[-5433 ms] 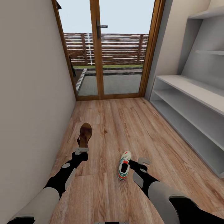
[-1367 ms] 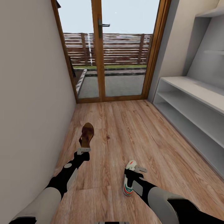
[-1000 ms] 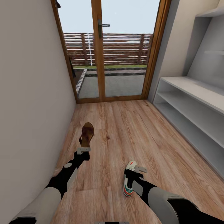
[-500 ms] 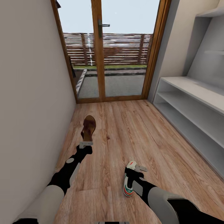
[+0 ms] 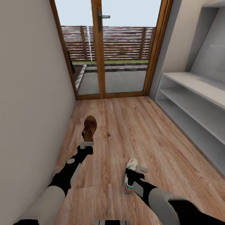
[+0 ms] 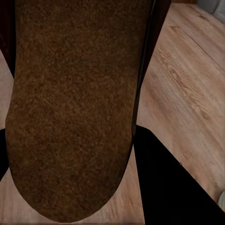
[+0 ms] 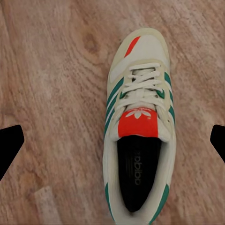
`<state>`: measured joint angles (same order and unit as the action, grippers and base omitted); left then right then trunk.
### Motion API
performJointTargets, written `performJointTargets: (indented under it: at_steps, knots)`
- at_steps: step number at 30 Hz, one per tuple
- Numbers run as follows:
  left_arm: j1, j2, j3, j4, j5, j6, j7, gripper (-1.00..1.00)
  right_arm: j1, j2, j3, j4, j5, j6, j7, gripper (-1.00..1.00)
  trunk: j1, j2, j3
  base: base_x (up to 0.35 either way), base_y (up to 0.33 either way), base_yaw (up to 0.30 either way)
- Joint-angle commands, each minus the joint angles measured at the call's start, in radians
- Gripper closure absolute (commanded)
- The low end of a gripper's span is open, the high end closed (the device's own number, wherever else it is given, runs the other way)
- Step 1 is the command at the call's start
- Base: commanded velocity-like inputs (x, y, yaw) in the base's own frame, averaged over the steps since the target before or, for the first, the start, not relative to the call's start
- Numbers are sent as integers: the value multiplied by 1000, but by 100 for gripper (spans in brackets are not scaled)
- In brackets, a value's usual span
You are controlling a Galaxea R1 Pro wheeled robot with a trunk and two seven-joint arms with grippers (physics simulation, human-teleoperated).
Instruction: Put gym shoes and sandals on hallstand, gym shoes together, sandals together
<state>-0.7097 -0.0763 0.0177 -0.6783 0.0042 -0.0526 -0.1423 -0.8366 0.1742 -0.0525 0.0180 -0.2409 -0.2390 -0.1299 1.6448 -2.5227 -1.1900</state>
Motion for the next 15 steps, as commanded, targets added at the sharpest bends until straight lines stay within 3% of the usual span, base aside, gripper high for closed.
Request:
performJointTargets:
  at_steps: [1,15]
  knots:
    - [-1,-1,2,0,-3,-3,-5,100,-1,0,-5,2,-1,-6,0,-100,0,-1,-5,0,0,0]
    - [-1,-2,2,0,-3,-3,-5,100,-1,0,-3,18,0,-2,0,-100,6,-4,-59,0,0,0]
